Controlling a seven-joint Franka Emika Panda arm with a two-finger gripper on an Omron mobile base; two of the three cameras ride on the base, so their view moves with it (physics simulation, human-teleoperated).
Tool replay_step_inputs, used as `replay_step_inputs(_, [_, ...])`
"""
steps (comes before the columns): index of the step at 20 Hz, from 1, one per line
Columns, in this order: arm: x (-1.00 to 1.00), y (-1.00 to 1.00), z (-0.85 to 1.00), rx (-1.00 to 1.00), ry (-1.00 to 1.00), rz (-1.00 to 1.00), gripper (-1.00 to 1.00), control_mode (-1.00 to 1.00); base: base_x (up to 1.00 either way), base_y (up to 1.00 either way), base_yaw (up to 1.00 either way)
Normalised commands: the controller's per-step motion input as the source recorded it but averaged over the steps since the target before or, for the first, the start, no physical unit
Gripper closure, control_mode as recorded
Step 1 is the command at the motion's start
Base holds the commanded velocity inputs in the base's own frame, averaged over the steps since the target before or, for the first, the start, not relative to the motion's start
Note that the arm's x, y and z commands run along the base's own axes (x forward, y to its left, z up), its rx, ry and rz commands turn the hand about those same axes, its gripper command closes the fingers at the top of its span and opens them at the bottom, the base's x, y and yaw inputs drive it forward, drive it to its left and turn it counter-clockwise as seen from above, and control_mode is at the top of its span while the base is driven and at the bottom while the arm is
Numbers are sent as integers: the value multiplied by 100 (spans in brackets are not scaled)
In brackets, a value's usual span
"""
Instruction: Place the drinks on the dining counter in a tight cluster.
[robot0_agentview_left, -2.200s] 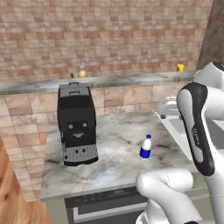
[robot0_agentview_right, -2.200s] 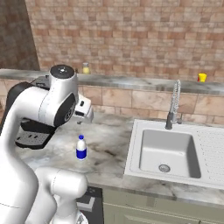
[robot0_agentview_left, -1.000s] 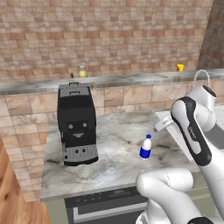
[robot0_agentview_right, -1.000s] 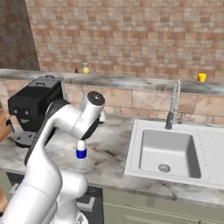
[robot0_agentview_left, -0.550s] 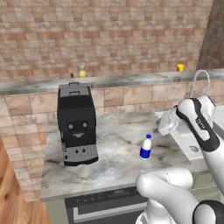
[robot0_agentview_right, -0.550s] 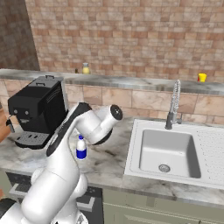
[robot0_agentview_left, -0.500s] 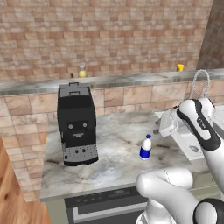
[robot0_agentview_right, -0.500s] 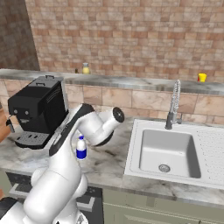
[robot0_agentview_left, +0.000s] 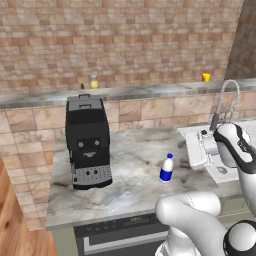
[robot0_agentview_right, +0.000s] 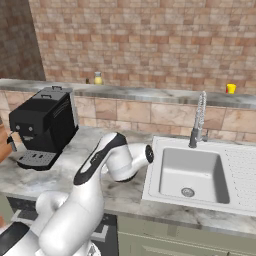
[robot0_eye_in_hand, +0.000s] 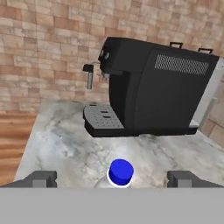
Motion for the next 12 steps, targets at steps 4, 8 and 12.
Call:
replay_step_inputs(4, [0, 0, 0, 0, 0, 20, -100, -100, 0, 0, 0])
replay_step_inputs(8, [8, 0, -3, 0, 9, 11, -100, -100, 0, 0, 0])
replay_step_inputs(12, [20, -7, -28, 0, 9, 3, -100, -100, 0, 0, 0])
